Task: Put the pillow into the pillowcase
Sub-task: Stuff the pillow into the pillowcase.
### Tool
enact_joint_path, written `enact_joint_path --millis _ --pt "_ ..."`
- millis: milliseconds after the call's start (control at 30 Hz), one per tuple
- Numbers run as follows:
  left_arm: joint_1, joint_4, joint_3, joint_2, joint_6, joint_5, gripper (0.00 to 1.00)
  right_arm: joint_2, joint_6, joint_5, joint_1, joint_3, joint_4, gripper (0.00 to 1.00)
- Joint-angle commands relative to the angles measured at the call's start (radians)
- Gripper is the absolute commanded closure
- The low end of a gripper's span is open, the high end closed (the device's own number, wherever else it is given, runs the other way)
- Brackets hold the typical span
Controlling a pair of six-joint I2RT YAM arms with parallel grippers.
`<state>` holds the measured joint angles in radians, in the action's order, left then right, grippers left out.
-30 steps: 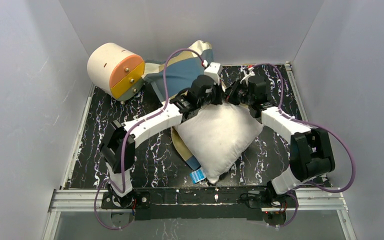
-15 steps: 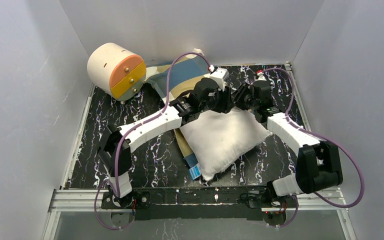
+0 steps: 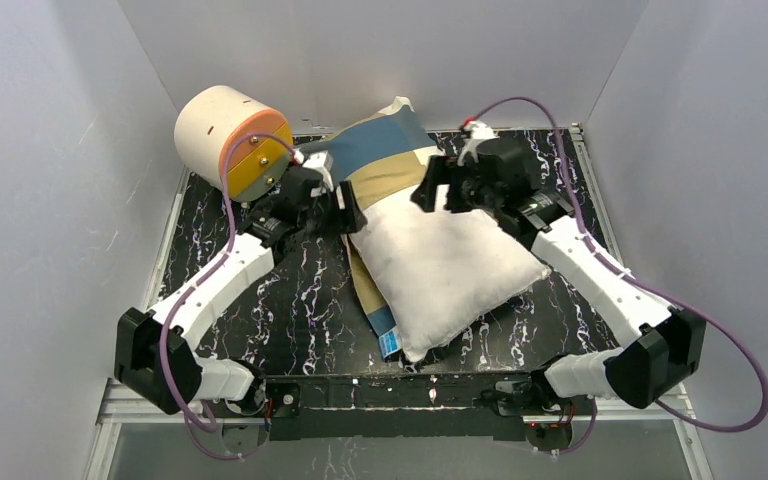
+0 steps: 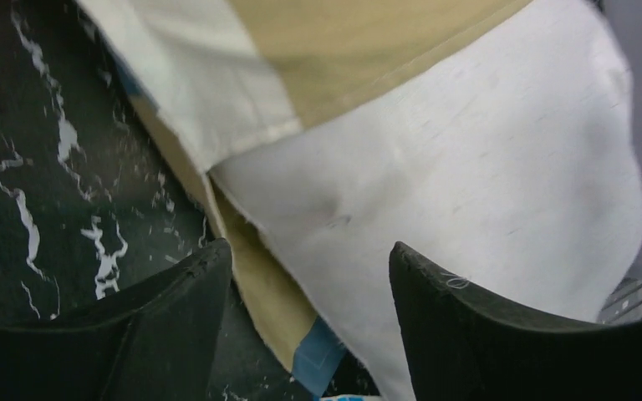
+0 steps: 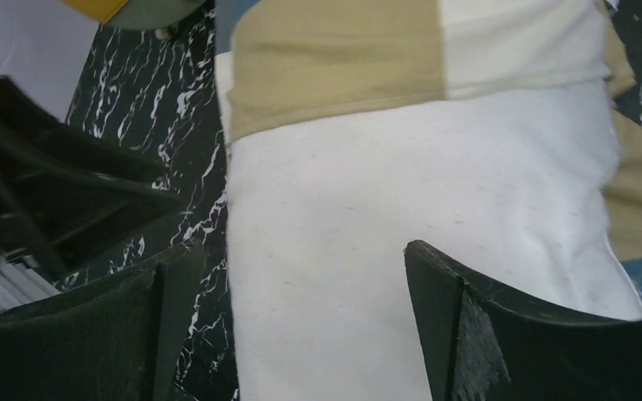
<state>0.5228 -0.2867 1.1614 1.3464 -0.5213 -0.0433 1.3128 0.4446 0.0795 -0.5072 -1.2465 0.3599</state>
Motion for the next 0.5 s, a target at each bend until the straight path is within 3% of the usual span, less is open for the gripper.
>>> enact_joint_path --millis 0,167,333,367,400,433,467 --pt "-0.023 0.042 -0.178 -0.058 -0.073 -0.050 0.31 0.062 -0.137 -0.195 -0.199 -0.106 0.097 0.01" --pt "-0.044 0.221 -0.324 -0.023 -0.143 -0.088 0.27 0.163 -0.224 -0.373 -0.363 -0.141 0.076 0.01" --pt "-0.044 0.439 -0.455 0.072 -0.210 -0.068 0.28 0.324 -0.152 -0.488 -0.378 -0.107 0.044 0.01" --pt "-0.044 0.480 -0.475 0.102 -0.218 -0.075 0.32 0.356 -0.135 -0.491 -0.369 -0.105 0.017 0.02" --pt "-0.044 0.542 -0.493 0.124 -0.227 -0.091 0.44 0.389 -0.120 -0.479 -0.355 -0.113 -0.011 0.05" --pt "-0.044 0.590 -0.509 0.142 -0.245 -0.120 0.60 0.421 -0.104 -0.445 -0.339 -0.131 -0.034 0.09" --pt "-0.044 0.622 -0.516 0.153 -0.256 -0.154 0.83 0.456 -0.087 -0.419 -0.321 -0.159 -0.048 0.15"
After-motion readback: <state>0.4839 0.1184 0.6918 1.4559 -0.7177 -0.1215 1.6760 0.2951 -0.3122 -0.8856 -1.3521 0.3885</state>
